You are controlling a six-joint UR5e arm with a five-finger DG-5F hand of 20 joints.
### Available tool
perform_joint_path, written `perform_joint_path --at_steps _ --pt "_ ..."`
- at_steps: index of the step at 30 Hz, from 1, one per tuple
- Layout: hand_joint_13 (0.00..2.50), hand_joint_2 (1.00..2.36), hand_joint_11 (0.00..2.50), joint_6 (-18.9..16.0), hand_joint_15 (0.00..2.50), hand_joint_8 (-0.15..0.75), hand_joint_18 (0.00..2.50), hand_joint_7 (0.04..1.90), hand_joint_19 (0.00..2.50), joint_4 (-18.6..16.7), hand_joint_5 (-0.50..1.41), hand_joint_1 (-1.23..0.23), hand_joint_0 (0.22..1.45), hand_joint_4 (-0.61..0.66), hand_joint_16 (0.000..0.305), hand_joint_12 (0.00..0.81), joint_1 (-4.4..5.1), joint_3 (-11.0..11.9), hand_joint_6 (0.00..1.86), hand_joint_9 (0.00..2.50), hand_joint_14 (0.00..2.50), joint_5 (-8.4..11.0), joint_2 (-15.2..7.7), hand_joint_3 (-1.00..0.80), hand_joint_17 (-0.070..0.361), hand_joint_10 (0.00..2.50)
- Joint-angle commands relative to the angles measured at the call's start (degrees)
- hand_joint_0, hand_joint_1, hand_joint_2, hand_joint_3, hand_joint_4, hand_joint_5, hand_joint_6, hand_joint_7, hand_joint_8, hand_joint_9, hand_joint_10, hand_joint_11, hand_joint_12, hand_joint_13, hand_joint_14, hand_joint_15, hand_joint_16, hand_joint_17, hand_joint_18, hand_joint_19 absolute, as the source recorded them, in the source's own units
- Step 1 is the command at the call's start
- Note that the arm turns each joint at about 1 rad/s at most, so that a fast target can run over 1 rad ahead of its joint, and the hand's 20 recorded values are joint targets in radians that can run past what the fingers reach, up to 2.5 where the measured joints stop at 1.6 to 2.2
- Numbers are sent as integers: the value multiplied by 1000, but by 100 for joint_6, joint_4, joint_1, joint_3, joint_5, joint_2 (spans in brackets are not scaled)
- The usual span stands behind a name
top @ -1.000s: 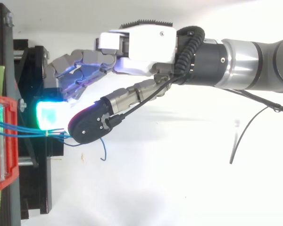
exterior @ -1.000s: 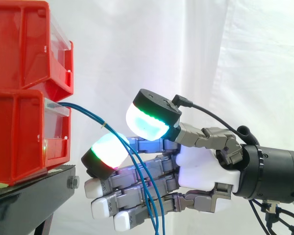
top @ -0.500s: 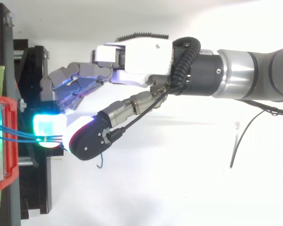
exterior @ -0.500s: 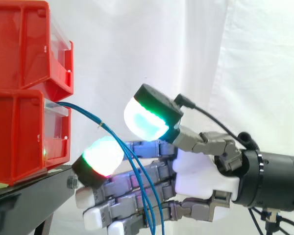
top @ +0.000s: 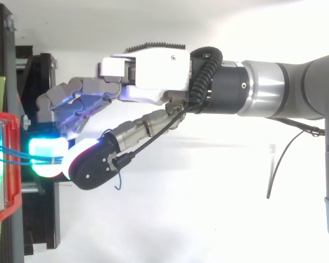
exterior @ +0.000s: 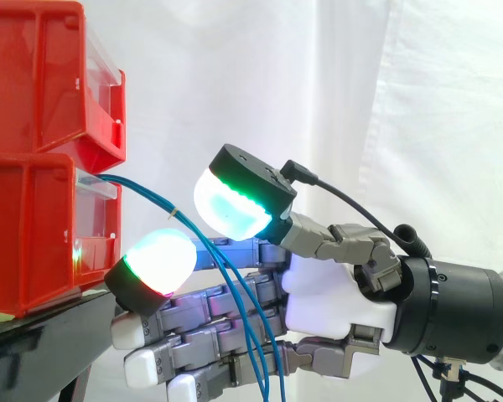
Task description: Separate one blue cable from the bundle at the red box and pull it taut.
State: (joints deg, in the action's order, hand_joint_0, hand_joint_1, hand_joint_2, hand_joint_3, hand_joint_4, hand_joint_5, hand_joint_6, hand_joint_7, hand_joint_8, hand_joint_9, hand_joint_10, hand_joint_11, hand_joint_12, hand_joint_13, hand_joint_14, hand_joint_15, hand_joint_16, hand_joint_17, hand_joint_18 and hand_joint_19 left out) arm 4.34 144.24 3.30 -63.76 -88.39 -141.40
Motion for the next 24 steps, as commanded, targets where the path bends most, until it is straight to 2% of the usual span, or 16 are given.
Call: perform_joint_path --at_steps 1,9,11,19,24 --pt "654 1009 496 5 444 328 567 1093 642 -10 -163 -582 612 184 52 385 4 22 603 568 15 -2 -1 -382 118 12" --pt "660 1011 498 23 440 326 579 1059 637 -1 -166 -606 621 179 52 385 21 22 631 570 16 -73 -1 -350 118 12" --pt "662 1012 494 23 445 325 582 1038 639 -10 -168 -615 628 181 52 383 -5 22 644 571 15 -99 -1 -329 118 11" --pt "664 1016 501 23 444 326 586 975 630 -19 -178 -659 647 173 52 382 -14 22 694 572 15 -143 -1 -224 118 10" --pt "665 1014 506 23 443 327 587 959 637 -19 -180 -665 641 177 52 382 -14 40 703 571 15 -143 -1 -280 118 10"
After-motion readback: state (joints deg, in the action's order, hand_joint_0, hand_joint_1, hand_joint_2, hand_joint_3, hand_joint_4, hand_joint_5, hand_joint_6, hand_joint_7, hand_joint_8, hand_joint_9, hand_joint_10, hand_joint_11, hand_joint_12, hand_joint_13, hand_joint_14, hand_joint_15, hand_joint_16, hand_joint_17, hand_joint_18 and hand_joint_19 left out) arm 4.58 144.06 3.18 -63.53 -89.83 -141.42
